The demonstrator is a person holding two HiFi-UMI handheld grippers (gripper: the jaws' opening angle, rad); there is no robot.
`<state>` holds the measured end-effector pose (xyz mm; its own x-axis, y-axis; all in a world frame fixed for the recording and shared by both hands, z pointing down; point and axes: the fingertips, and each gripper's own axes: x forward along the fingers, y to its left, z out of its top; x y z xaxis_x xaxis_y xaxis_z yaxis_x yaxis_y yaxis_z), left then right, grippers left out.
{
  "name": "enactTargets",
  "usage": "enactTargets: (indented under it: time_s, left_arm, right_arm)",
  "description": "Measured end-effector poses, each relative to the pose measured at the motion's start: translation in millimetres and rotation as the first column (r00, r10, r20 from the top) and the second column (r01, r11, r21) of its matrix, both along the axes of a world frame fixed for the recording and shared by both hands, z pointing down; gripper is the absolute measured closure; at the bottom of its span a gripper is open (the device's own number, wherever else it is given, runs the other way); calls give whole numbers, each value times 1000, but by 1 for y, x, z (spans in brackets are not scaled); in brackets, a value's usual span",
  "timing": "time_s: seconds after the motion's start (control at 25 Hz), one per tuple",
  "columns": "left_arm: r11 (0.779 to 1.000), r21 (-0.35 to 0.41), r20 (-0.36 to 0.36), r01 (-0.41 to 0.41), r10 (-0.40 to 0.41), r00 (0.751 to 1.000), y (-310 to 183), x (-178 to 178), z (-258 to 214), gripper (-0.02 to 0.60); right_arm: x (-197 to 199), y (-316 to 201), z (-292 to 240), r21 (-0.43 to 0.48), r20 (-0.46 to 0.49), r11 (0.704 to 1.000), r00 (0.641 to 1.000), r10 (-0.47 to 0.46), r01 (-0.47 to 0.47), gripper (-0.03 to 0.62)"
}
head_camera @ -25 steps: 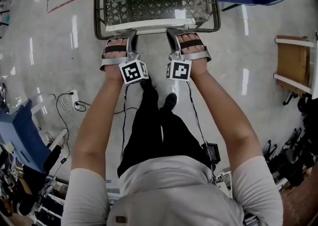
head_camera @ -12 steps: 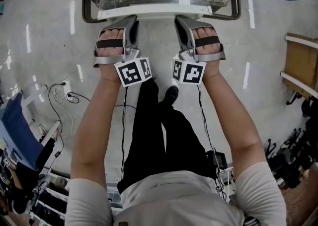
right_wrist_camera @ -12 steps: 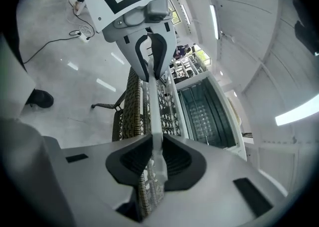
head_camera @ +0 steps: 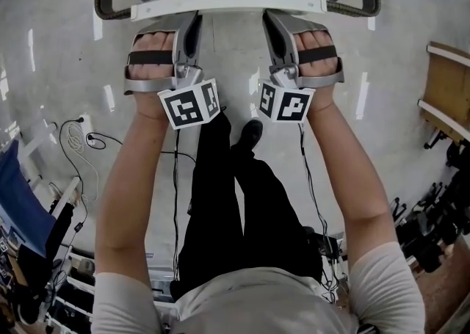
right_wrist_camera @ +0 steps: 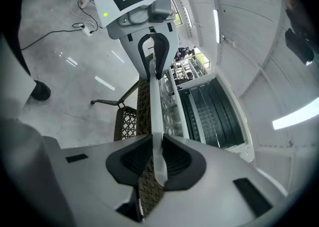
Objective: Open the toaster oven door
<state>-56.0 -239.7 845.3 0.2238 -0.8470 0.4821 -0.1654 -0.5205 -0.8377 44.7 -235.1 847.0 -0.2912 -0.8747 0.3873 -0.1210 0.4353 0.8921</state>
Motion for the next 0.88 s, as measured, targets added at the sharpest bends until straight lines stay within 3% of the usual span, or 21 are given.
enactTargets:
  time_s: [0.32, 0.72, 0.88]
  left_arm:
    - [999, 37, -2, -20, 20, 1000, 1, 11, 29, 500]
    - [997, 64, -9, -36, 36, 999, 0, -3, 42, 503]
    - [998, 39, -69, -44, 47, 997, 2, -4, 40, 502]
  right_arm:
    - [10, -2, 30, 23, -3, 1000, 1000, 1, -1, 520]
    - [-4, -4, 44, 46, 1, 999, 1000, -6, 6, 520]
    - [-5, -4, 42, -8, 83, 1000, 997, -8, 9, 516]
